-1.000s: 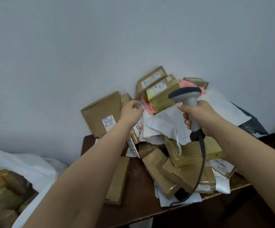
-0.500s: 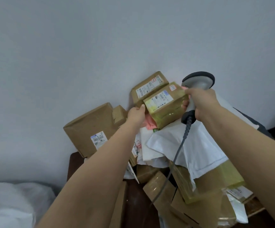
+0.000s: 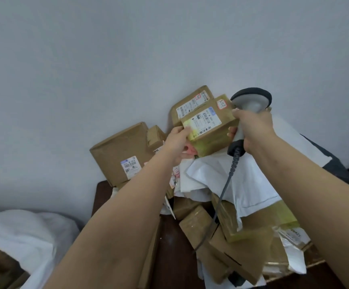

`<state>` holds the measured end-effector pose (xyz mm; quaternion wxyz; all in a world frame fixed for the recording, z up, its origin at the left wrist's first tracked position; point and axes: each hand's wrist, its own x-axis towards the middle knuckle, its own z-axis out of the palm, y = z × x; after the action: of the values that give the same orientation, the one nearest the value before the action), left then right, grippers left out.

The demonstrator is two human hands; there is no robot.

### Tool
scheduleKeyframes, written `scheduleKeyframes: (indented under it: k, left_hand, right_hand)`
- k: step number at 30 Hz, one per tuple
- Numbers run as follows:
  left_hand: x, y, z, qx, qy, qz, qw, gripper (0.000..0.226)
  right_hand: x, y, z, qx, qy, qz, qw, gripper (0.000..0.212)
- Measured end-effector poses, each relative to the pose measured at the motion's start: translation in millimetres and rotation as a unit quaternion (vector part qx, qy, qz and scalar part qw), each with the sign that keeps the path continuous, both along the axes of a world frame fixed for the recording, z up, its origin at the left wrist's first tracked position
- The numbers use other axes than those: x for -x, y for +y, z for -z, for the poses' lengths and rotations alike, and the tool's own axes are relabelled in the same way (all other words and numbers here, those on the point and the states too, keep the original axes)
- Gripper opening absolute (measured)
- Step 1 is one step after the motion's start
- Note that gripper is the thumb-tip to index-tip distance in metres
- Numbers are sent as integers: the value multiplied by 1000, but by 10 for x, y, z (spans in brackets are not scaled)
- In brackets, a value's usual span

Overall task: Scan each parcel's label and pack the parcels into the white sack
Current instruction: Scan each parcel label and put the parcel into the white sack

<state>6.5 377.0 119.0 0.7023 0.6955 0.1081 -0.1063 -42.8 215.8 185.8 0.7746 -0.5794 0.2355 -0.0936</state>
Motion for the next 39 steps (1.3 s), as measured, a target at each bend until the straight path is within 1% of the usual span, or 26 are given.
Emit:
scheduleKeyframes:
  k: [3, 6, 7, 10, 11, 12, 14, 15, 17, 19, 22, 24, 25, 28, 29, 32, 33, 35, 37, 39]
  left_hand:
    - [252, 38, -113, 55, -18, -36, 998, 37]
    - [592, 125, -233, 49, -36, -67, 996, 31]
    - [727, 176, -255, 49, -40, -73, 995, 33]
    - [1172, 383, -274, 55, -45, -71, 995, 57]
    - [1335, 461, -281, 48, -42, -62, 996, 61]
    - [1497, 540, -287, 41, -32, -45, 998, 60]
    - [1789, 691, -269, 34, -5, -11, 999, 48]
    - [1911, 749, -252, 35, 10, -11, 999, 43]
    - [2113, 828, -228, 35, 31, -32, 998, 42]
    - [2260, 879, -190, 38, 33, -48, 998, 36]
    - [2440, 948, -129, 82, 16, -78, 993, 22]
    - [2525, 1014, -87, 105, 10, -67, 992, 19]
    - [2563, 1041, -84, 116, 12, -52, 992, 21]
    - [2654, 1128, -105, 139, 21, -17, 990, 45]
    - [2683, 1169, -113, 138, 22, -9, 990, 49]
    - [2781, 1369, -103, 147, 11, 4, 989, 46]
    - [2809, 1458, -98, 150, 5, -3, 989, 43]
    - [2841, 1653, -88, 133, -12, -39, 990, 44]
    - [2876, 1849, -94, 80, -21, -89, 993, 48]
    - [2902, 2056, -97, 5, -16, -136, 990, 53]
  right_hand:
    - [230, -28, -25, -3, -20, -11, 1000, 26]
    - [478, -6, -44, 9, -45, -43, 998, 27]
    - [553, 10, -40, 11, -52, -54, 997, 26]
    - [770, 76, -1, 9, -62, -89, 994, 19]
    - [834, 109, 16, 8, -65, -101, 993, 18]
    - [899, 147, 33, 10, -67, -111, 992, 19]
    - [1027, 237, 60, 12, -75, -128, 989, 20]
    - [1087, 287, 72, 13, -79, -137, 987, 20]
    - [1204, 398, 101, 23, -93, -158, 983, 19]
    - [1313, 509, 125, 35, -113, -176, 977, 18]
    - [1429, 647, 108, 43, -144, -192, 970, 19]
    - [1475, 720, 70, 53, -163, -207, 963, 18]
    - [1489, 754, 45, 54, -169, -213, 961, 18]
    - [1521, 866, -16, 46, -177, -233, 955, 21]
    - [1531, 913, -34, 47, -179, -238, 953, 21]
    - [1545, 1076, -68, 57, -183, -240, 952, 21]
    - [1545, 1135, -76, 62, -180, -239, 952, 25]
    - [1560, 1236, -83, 67, -169, -244, 953, 32]
    - [1617, 1320, -96, 75, -158, -268, 948, 27]
    - [1702, 1360, -110, 90, -157, -319, 930, 20]
